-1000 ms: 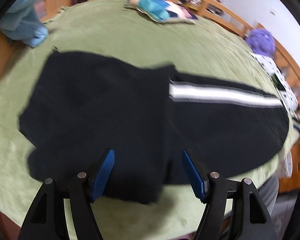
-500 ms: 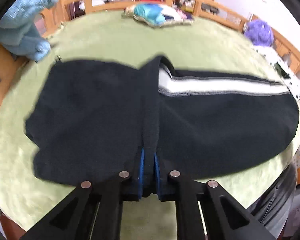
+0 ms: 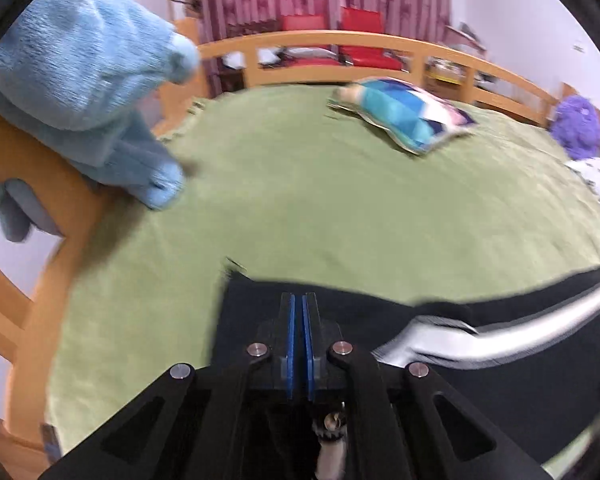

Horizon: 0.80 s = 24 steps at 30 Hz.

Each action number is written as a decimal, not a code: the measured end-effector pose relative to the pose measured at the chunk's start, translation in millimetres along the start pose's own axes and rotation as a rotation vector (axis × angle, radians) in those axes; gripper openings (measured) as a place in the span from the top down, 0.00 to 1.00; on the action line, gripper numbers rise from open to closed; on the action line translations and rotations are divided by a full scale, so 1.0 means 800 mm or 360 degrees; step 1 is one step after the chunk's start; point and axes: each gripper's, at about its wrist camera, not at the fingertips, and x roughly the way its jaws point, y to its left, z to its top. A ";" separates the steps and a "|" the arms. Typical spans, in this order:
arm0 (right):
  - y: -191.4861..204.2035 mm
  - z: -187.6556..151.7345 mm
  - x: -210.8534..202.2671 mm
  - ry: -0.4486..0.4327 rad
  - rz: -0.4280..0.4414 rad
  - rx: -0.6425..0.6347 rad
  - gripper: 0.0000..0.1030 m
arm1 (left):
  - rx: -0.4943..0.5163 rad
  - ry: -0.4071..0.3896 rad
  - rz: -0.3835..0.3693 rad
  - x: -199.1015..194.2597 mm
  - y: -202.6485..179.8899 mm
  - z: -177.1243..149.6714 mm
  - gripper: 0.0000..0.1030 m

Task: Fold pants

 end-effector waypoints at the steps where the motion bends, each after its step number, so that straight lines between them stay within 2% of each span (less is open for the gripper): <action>1: 0.004 0.000 0.005 0.0005 -0.0013 -0.0025 0.18 | -0.0010 0.0004 0.0026 0.004 0.008 0.002 0.95; 4: 0.014 -0.002 0.019 0.0027 -0.0004 -0.0071 0.18 | -0.0032 0.0078 0.0006 0.012 0.023 -0.004 0.95; 6: 0.022 -0.003 0.029 0.0052 0.0027 -0.0080 0.18 | -0.0043 0.0112 -0.0019 0.011 0.032 -0.016 0.88; 8: 0.027 -0.005 0.037 0.0073 0.0053 -0.0071 0.18 | -0.0074 0.0130 -0.0033 0.007 0.041 -0.029 0.59; 10: 0.034 -0.007 0.044 0.0105 0.0100 -0.0058 0.18 | -0.0130 0.0110 -0.0111 0.000 0.052 -0.040 0.46; 15: 0.051 -0.012 0.048 0.0122 0.0160 -0.0049 0.18 | -0.0234 0.0138 -0.0331 -0.018 0.066 -0.065 0.45; 19: 0.060 -0.015 0.050 0.0144 0.0171 -0.0056 0.18 | -0.0160 0.0155 -0.0442 -0.031 0.045 -0.081 0.45; 24: 0.059 -0.018 0.046 0.0158 0.0227 0.0019 0.18 | -0.0039 0.0233 -0.0638 -0.045 -0.013 -0.122 0.45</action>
